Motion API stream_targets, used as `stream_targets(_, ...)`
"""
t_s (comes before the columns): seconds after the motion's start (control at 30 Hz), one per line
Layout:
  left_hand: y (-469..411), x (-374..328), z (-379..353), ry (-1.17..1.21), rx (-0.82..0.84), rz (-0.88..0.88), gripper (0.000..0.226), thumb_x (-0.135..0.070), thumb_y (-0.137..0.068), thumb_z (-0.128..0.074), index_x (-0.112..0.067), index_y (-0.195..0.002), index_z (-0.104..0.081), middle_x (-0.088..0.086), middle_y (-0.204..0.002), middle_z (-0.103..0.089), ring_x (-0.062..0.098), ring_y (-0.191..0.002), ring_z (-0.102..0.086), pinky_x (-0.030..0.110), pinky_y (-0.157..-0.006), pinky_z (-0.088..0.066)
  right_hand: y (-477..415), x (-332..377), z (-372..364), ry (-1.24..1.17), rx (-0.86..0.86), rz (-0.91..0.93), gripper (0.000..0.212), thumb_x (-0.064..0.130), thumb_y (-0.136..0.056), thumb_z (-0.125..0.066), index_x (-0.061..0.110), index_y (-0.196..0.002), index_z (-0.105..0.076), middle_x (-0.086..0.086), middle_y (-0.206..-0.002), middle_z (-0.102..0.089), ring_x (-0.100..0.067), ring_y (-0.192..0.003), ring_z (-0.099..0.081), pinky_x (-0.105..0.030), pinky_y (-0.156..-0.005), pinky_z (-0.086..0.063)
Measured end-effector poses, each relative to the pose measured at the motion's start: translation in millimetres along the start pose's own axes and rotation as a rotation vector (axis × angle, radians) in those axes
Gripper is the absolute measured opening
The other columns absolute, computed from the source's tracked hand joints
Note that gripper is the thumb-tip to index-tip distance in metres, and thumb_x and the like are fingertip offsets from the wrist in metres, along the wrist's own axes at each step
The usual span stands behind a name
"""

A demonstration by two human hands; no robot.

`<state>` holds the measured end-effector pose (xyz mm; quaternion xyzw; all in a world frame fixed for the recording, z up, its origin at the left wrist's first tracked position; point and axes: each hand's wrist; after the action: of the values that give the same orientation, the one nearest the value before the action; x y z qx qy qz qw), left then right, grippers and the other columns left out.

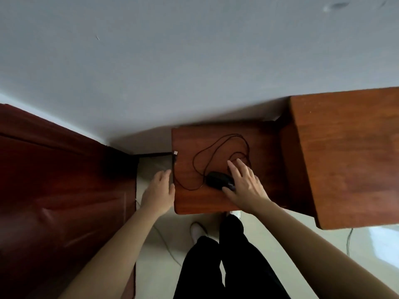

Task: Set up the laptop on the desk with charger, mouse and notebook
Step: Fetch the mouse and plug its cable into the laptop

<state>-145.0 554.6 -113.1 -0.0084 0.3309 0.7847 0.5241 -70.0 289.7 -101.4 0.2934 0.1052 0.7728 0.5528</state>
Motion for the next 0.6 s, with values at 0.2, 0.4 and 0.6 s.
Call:
stream_targets(0.2, -60.2, 7.5, -37.9, 0.204, -0.068, 0.189, 0.065, -0.036, -0.098, -0.056, -0.01, -0.152, -0.03, 0.016, -0.15, -0.039, 0.032, -0.13, -0.049, 0.045, -0.105, -0.043, -22.6, -6.4, -72.9, -0.001, -0.016, 0.062, 0.097, 0.047, -0.089, -0.065, 0.022, -0.162, -0.006, -0.014, -0.167, -0.01, -0.033, -0.152, -0.017, -0.047, -0.122, -0.021)
stream_targets(0.4, -121.1, 9.3, -53.7, 0.268, -0.145, 0.272, 0.08, -0.058, -0.09, -0.06, -0.014, -0.151, -0.032, 0.011, -0.149, -0.044, 0.03, -0.132, -0.048, 0.043, -0.105, -0.041, -43.7, -14.5, -96.9, 0.006, -0.037, 0.101, 0.088, 0.029, -0.088, -0.067, 0.02, -0.16, -0.017, -0.01, -0.158, -0.037, -0.029, -0.144, -0.036, -0.043, -0.117, -0.031)
stream_targets(0.6, -124.4, 4.4, -70.2, 0.157, -0.338, 0.257, 0.035, -0.031, -0.095, -0.065, -0.01, -0.123, -0.065, 0.015, -0.119, -0.066, 0.034, -0.11, -0.062, 0.041, -0.089, -0.048, -49.2, -23.6, -89.8, 0.046, -0.054, 0.108, 0.085, 0.023, -0.082, -0.069, 0.017, -0.158, -0.03, -0.008, -0.132, -0.058, -0.029, -0.116, -0.057, -0.043, -0.09, -0.05)
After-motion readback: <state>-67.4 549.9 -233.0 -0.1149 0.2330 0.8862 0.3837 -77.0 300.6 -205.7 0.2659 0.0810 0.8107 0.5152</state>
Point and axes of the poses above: each hand's wrist, its own y-axis away from the middle knuckle, its own z-axis out of the back of the hand, x = y × z
